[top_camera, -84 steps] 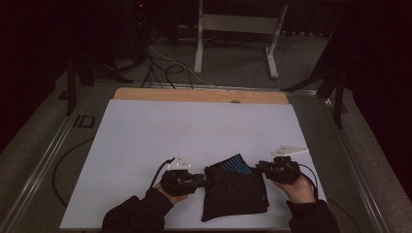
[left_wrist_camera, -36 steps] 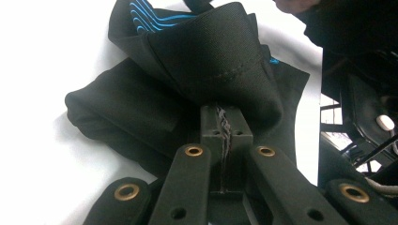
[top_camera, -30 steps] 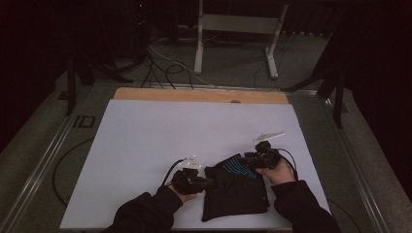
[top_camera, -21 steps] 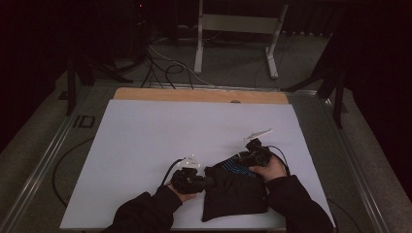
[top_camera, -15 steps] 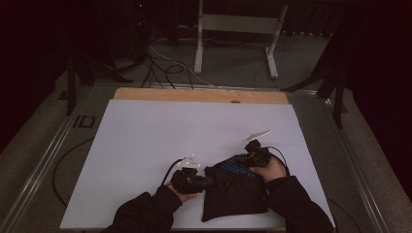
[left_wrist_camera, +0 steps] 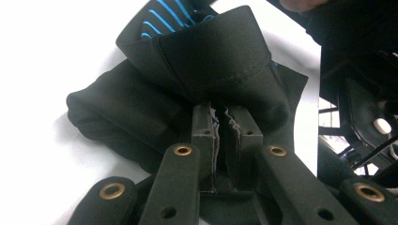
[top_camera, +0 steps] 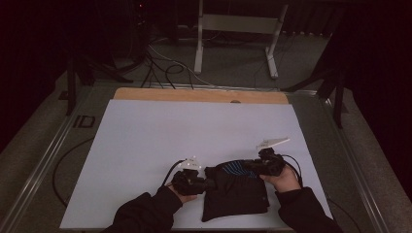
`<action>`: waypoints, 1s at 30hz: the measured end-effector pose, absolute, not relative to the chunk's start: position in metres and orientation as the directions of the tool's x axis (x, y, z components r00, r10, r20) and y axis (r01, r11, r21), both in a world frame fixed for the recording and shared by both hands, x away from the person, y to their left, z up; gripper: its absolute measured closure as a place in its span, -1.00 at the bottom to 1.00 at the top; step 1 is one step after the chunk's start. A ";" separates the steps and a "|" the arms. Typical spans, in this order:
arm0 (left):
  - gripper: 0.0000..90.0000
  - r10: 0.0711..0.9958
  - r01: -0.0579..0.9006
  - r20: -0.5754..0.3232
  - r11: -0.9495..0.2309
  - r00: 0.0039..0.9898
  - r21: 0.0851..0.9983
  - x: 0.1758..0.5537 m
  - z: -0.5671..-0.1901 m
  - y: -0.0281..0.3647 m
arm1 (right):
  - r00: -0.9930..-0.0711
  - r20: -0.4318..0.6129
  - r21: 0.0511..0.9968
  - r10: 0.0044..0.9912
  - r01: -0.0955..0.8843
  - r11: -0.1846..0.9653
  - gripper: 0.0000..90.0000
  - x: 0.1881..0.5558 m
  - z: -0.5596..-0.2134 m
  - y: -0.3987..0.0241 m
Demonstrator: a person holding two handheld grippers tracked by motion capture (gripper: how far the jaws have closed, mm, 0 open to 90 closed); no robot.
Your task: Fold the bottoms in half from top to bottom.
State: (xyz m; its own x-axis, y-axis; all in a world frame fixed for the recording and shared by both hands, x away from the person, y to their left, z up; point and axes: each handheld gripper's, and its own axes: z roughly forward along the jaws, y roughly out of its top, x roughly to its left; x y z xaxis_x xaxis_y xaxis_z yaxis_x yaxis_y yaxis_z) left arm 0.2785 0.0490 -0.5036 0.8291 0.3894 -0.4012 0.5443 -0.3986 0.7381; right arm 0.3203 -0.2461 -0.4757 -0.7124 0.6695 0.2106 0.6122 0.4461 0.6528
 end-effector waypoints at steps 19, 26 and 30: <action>0.98 0.320 0.491 -0.378 -0.457 0.869 0.741 0.266 -0.504 0.050 | -0.767 0.234 0.699 0.598 0.560 0.444 0.87 0.251 -0.461 -0.257; 0.98 0.295 0.471 -0.370 -0.483 0.881 0.738 0.260 -0.504 0.051 | -0.779 0.274 0.699 0.564 0.564 0.439 0.87 0.225 -0.461 -0.264; 0.97 0.279 0.452 -0.356 -0.507 0.892 0.734 0.254 -0.505 0.050 | -0.781 0.289 0.698 0.554 0.568 0.436 0.87 0.210 -0.465 -0.267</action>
State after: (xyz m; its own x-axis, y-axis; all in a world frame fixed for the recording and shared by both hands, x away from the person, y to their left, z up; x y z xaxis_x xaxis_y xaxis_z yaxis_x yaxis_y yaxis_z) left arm 0.2542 0.0500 -0.5046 0.8917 0.2794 -0.3560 0.4519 -0.5071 0.7339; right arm 0.2101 -0.2671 -0.4647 -0.7806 0.5542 0.2891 0.5680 0.4358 0.6982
